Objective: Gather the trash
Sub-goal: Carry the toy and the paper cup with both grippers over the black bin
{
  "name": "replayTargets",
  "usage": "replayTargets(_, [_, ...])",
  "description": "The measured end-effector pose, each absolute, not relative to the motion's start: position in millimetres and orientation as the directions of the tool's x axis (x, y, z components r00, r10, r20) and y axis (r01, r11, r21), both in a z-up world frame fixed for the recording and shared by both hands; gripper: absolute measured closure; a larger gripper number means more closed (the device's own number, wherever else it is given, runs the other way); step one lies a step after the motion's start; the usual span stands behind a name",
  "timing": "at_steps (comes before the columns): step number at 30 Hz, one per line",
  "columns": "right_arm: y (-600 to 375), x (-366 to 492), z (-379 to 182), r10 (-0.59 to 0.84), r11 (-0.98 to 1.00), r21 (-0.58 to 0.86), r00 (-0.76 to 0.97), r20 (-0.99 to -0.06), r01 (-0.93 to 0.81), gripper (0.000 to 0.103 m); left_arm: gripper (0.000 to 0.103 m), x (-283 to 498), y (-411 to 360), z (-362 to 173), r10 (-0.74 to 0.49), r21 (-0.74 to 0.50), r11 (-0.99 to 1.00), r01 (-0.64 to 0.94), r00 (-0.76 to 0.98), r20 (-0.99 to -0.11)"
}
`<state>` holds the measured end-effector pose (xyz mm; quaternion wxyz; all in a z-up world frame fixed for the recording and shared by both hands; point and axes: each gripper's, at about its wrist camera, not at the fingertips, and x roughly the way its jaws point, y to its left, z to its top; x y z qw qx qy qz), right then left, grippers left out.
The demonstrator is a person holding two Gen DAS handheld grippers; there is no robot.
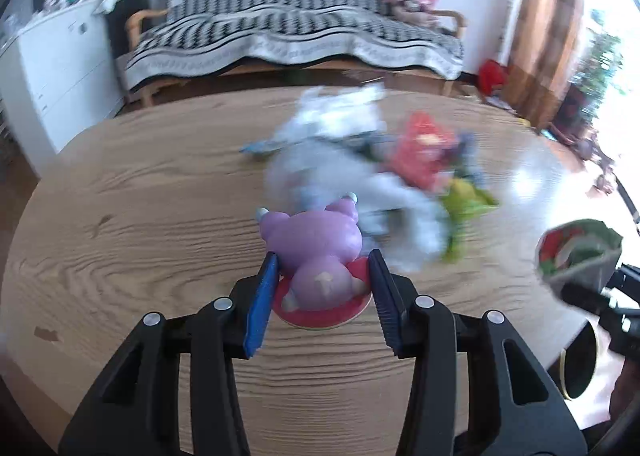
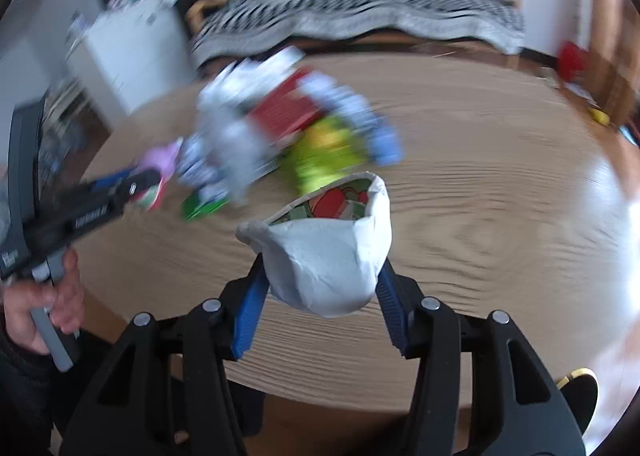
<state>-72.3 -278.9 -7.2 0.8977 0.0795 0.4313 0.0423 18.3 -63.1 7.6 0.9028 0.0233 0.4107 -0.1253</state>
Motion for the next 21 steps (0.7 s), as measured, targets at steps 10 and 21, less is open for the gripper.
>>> replayTargets(10, [-475,-200,-4,-0.251,0.876,0.121,0.655,-0.713,0.467,0.051,0.058,-53,-286,11,-0.523,-0.126,0.767,0.629,0.499,-0.691])
replayTargets(21, [-629,-342,-87,-0.391,0.611,0.105,0.415,-0.821,0.784,0.051,0.058,-159,-511,-92,-0.638,-0.284,0.426,0.859,0.063,-0.768])
